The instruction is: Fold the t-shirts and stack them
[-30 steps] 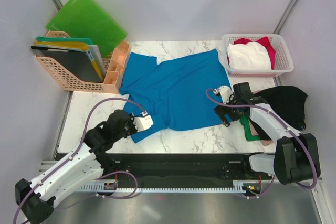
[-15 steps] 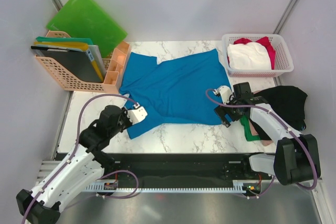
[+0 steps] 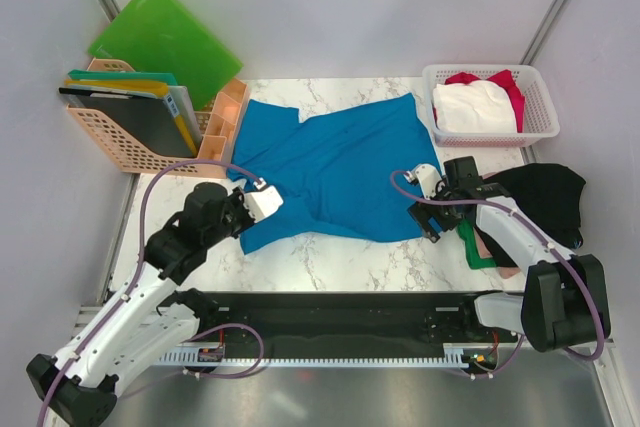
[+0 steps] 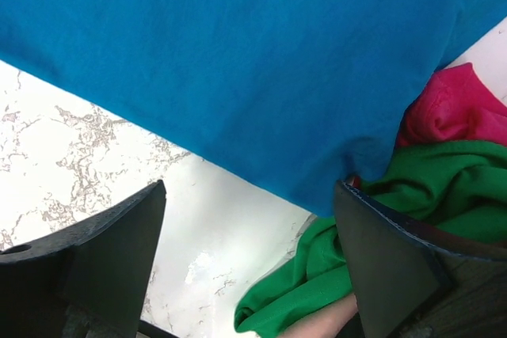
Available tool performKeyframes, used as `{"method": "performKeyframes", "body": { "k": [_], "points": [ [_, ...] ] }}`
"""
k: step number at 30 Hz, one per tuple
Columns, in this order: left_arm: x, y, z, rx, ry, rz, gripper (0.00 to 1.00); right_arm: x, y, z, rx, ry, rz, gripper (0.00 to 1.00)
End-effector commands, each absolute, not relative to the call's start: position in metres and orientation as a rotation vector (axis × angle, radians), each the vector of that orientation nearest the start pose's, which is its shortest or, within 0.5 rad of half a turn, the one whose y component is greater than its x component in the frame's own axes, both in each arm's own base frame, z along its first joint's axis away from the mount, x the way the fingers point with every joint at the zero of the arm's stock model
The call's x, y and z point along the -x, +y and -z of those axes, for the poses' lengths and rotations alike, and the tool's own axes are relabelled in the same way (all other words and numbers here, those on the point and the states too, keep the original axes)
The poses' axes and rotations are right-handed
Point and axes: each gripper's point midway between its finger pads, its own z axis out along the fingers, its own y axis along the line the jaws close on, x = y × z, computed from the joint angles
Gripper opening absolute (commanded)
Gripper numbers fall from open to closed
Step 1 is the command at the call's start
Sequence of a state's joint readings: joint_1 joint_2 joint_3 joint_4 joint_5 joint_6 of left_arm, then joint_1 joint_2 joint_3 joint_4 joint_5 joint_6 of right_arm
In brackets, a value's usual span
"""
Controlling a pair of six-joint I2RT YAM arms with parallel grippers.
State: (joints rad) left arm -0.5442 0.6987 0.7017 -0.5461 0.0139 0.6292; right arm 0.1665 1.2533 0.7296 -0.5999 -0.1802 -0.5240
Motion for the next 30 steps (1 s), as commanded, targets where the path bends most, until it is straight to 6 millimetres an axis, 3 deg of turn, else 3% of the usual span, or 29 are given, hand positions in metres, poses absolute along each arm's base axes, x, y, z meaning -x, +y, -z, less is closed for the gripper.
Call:
{"method": "performKeyframes", "body": {
  "k": [1, 3, 4, 10, 16, 20, 22, 24, 25, 28, 30],
  "points": [
    [-0.232, -0.118, -0.198, -1.142, 1.738, -0.001, 0.02, -0.253, 0.052, -0.054, 0.988, 2.482, -0.116, 0.92],
    [-0.231, -0.117, -0.196, -1.143, 1.743, -0.004, 0.02, -0.252, 0.05, -0.051, 0.99, 2.498, -0.102, 0.84],
    [-0.23, -0.117, -0.196, -1.143, 1.741, -0.004, 0.02, -0.252, 0.047, -0.05, 0.983, 2.507, -0.079, 0.75],
    [-0.231, -0.12, -0.187, -1.153, 1.752, 0.014, 0.02, -0.252, 0.046, -0.044, 0.986, 2.537, -0.083, 0.72],
    [-0.226, -0.129, -0.175, -1.181, 1.767, 0.083, 0.02, -0.255, 0.062, -0.067, 1.02, 2.459, -0.183, 0.84],
    [-0.229, -0.127, -0.165, -1.185, 1.783, 0.064, 0.02, -0.257, 0.058, -0.063, 1.026, 2.476, -0.155, 0.91],
    [-0.236, -0.117, -0.149, -1.185, 1.836, -0.013, 0.04, -0.255, 0.06, -0.062, 1.024, 2.474, -0.173, 0.92],
    [-0.247, -0.102, -0.138, -1.181, 1.872, -0.142, 0.15, -0.254, 0.062, -0.063, 1.012, 2.465, -0.181, 0.93],
    [-0.249, -0.096, -0.12, -1.21, 1.919, -0.185, 0.33, -0.253, 0.063, -0.064, 1.008, 2.458, -0.19, 0.94],
    [-0.257, -0.077, -0.102, -1.223, 1.955, -0.339, 0.66, -0.251, 0.064, -0.067, 0.995, 2.449, -0.194, 0.95],
    [-0.263, -0.065, -0.102, -1.203, 1.962, -0.416, 0.73, -0.249, 0.064, -0.067, 0.994, 2.442, -0.196, 0.95]
  ]
}}
